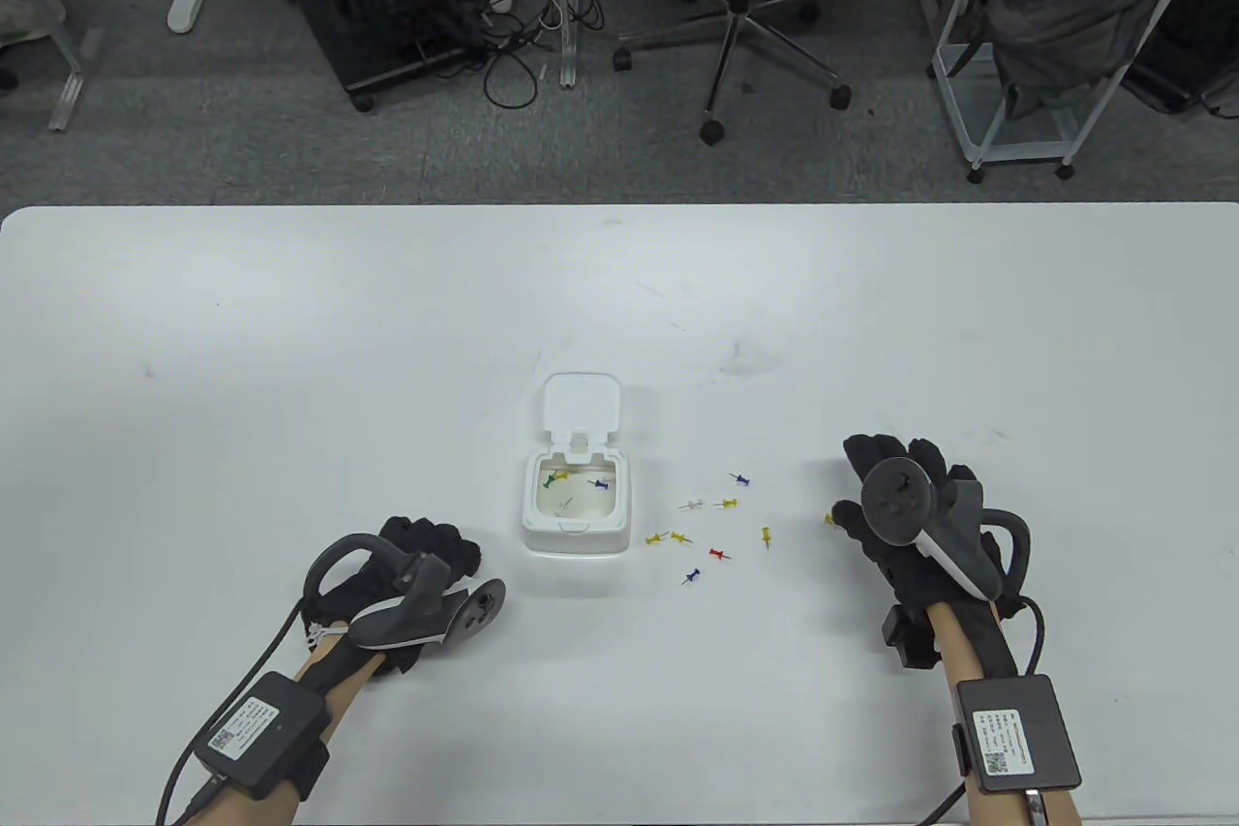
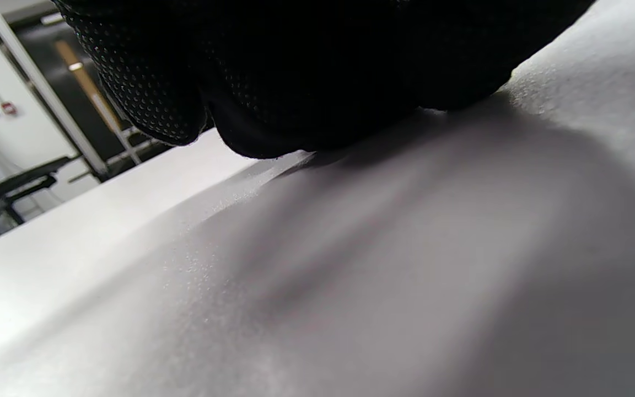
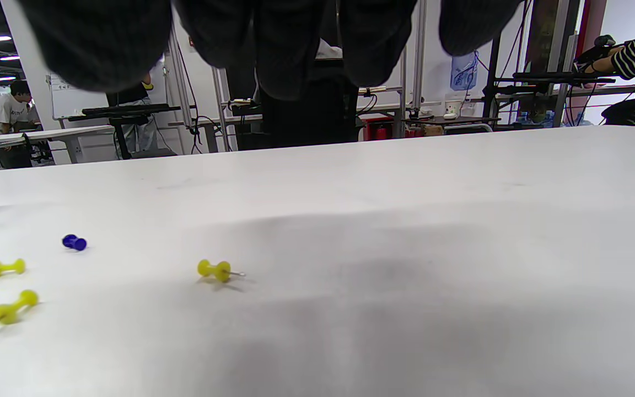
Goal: Press to open box and store push pins
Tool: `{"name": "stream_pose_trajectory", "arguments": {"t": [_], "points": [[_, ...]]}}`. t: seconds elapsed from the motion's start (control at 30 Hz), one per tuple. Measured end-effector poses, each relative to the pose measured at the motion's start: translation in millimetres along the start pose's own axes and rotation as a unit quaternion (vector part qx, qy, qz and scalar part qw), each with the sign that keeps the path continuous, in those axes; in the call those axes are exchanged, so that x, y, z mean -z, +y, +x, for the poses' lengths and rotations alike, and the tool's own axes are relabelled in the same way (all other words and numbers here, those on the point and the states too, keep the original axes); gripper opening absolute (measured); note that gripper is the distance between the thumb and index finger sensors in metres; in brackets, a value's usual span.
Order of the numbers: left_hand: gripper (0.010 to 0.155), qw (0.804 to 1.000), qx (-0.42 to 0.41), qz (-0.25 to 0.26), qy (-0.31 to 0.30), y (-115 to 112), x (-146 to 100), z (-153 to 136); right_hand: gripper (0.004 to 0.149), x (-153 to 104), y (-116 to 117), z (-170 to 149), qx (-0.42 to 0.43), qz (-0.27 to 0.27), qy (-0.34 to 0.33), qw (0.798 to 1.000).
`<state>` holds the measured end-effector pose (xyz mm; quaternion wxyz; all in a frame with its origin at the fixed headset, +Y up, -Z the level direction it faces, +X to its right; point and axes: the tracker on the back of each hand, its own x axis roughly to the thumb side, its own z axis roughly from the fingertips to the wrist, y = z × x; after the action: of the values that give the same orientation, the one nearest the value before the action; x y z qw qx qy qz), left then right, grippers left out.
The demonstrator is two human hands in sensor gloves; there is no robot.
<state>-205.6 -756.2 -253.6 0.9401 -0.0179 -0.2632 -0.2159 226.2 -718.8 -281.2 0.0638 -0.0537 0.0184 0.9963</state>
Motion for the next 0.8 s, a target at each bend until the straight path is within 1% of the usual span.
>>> {"name": "stream_pose_trajectory", "arguments": {"t": [0.13,0.3,0.4,0.53,0.63,0.8], "points": [[0.042,1.0,-0.003,0.007,0.005,9.4,3.2,-2.8,0.069,0.1,-0.2,0.1,0.0,-0.001,-0.001,1.0],[0.042,0.999,-0.025,0.034,0.02,35.4,14.7,-9.6,0.069,0.2,-0.3,0.1,0.0,-0.001,-0.001,1.0],[0.042,0.998,-0.025,0.046,0.022,49.4,22.0,-11.4,0.069,0.1,-0.3,0.1,0.0,-0.001,-0.001,1.0],[0.042,0.998,-0.027,0.055,0.03,67.8,36.2,-13.0,0.069,0.1,-0.6,0.2,0.001,-0.003,-0.002,1.0],[0.042,0.997,-0.036,0.057,0.034,76.7,46.8,-12.1,0.069,0.2,-0.5,0.3,0.0,-0.003,-0.002,1.0],[0.042,0.997,-0.042,0.065,0.025,90.1,66.1,-1.7,0.069,0.4,0.4,0.9,-0.002,-0.002,-0.004,1.0]]}}
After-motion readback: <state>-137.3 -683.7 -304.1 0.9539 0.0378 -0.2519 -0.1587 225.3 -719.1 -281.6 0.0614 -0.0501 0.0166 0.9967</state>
